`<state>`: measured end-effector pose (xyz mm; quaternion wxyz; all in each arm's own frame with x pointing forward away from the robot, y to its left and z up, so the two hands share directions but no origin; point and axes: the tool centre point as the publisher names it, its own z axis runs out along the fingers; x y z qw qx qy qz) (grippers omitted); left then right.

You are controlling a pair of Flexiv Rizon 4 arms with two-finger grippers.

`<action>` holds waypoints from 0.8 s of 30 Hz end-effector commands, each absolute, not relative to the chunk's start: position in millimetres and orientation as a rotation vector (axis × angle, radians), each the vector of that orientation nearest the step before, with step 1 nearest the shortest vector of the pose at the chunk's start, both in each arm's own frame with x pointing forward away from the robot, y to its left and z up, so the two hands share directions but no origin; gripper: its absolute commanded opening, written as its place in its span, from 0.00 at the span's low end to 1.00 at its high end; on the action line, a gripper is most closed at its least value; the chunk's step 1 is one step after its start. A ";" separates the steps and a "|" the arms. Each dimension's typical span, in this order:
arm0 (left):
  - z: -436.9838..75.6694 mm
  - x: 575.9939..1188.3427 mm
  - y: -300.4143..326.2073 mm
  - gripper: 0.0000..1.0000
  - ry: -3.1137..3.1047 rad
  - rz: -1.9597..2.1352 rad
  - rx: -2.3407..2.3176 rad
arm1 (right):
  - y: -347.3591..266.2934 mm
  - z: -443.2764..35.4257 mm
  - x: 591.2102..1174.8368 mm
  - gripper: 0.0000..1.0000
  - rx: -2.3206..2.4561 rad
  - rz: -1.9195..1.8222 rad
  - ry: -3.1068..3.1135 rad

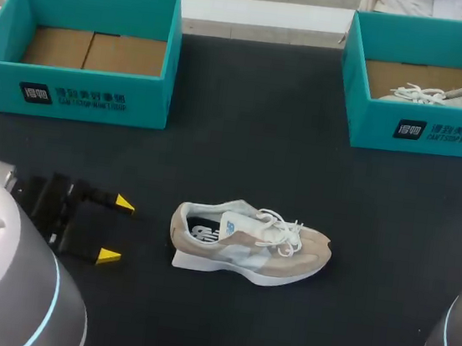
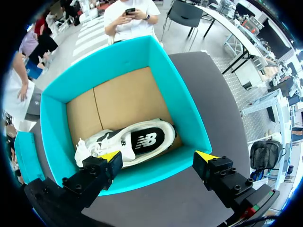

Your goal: Take the shoe out of the shoebox, open the shoe tongue, remove and reinsert the insole, then place the shoe into the shoebox

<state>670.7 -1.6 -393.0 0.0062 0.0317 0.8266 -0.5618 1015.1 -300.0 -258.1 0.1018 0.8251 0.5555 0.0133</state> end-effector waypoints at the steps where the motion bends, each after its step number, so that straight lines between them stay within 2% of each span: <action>1: -402.7 672.9 -22.0 1.00 2.581 -1.750 0.077 | -300.0 -258.1 1015.5 1.00 2.438 0.039 1.640; 24: -395.7 688.2 -79.8 1.00 2.525 -1.766 0.077 | -300.0 -258.1 1015.5 1.00 2.438 0.039 1.640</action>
